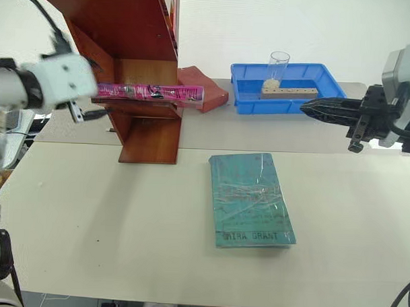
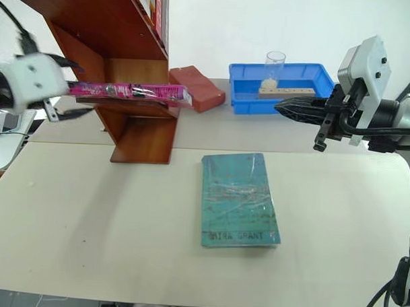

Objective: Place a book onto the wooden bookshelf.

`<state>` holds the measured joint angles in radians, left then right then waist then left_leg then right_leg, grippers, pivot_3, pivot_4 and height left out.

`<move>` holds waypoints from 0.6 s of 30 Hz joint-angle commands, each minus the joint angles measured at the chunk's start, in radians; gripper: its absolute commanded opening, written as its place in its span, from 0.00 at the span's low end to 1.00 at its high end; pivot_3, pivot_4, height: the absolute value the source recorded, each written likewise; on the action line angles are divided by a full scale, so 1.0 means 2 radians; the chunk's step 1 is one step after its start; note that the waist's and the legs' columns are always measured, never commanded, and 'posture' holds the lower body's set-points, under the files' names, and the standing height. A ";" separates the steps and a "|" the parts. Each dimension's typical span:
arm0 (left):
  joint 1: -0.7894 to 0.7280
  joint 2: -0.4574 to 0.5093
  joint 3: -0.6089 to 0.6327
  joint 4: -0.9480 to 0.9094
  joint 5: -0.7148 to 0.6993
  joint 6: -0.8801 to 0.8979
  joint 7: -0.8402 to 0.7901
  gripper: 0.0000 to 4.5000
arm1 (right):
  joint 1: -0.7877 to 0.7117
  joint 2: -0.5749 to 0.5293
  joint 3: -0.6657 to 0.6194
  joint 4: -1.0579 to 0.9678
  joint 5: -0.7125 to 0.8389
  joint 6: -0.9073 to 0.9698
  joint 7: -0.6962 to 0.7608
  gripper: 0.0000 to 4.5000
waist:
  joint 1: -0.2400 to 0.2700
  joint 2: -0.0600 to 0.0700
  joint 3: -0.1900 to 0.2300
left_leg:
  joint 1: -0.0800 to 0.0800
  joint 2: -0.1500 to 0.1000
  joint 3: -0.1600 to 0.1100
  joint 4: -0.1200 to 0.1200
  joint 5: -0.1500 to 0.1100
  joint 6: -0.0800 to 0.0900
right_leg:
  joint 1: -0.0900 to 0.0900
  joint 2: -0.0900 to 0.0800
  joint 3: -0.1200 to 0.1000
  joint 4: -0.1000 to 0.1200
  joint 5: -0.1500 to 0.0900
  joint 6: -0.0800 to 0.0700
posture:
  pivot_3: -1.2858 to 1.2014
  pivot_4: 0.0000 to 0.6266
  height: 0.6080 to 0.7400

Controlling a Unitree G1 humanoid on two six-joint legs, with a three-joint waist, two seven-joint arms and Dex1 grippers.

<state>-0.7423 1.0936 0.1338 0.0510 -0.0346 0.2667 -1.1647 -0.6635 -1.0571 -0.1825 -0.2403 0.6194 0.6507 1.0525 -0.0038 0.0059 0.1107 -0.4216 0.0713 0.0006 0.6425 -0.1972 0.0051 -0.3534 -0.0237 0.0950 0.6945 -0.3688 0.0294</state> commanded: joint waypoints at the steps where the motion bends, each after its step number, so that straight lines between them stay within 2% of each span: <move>1: 0.035 0.018 0.058 -0.027 -0.071 0.055 -0.031 0.99 | -0.016 -0.029 -0.005 0.026 -0.022 -0.034 0.035 0.00 | -0.001 0.000 0.000 | 0.000 0.000 0.000 0.000 0.000 0.000 | 0.000 0.000 0.000 0.000 0.000 0.000 | 0.52 0.24 0.31; 8: 0.132 0.013 0.126 -0.095 -0.202 0.190 -0.056 0.99 | 0.013 -0.072 -0.004 0.058 -0.048 -0.068 0.099 0.00 | -0.002 0.000 0.001 | 0.003 0.001 0.001 0.000 0.000 0.000 | 0.000 0.000 -0.001 0.000 -0.001 -0.001 | 0.52 0.24 0.31; 18: 0.156 0.016 0.128 -0.111 -0.239 0.205 -0.021 0.99 | 0.035 -0.065 -0.016 0.058 -0.051 -0.081 0.101 0.00 | -0.003 -0.001 0.001 | 0.003 0.001 0.002 -0.001 0.000 0.000 | 0.000 0.000 0.000 0.000 0.000 -0.002 | 0.52 0.24 0.31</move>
<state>-0.4185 1.1094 0.3544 -0.1470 -0.4941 0.6736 -1.2193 -0.5818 -1.1840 -0.1726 -0.1076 0.5129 0.5077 1.2580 -0.0088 0.0047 0.1130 -0.4148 0.0737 0.0038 0.6415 -0.1977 0.0050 -0.3531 -0.0242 0.0941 0.6942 -0.3688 0.0256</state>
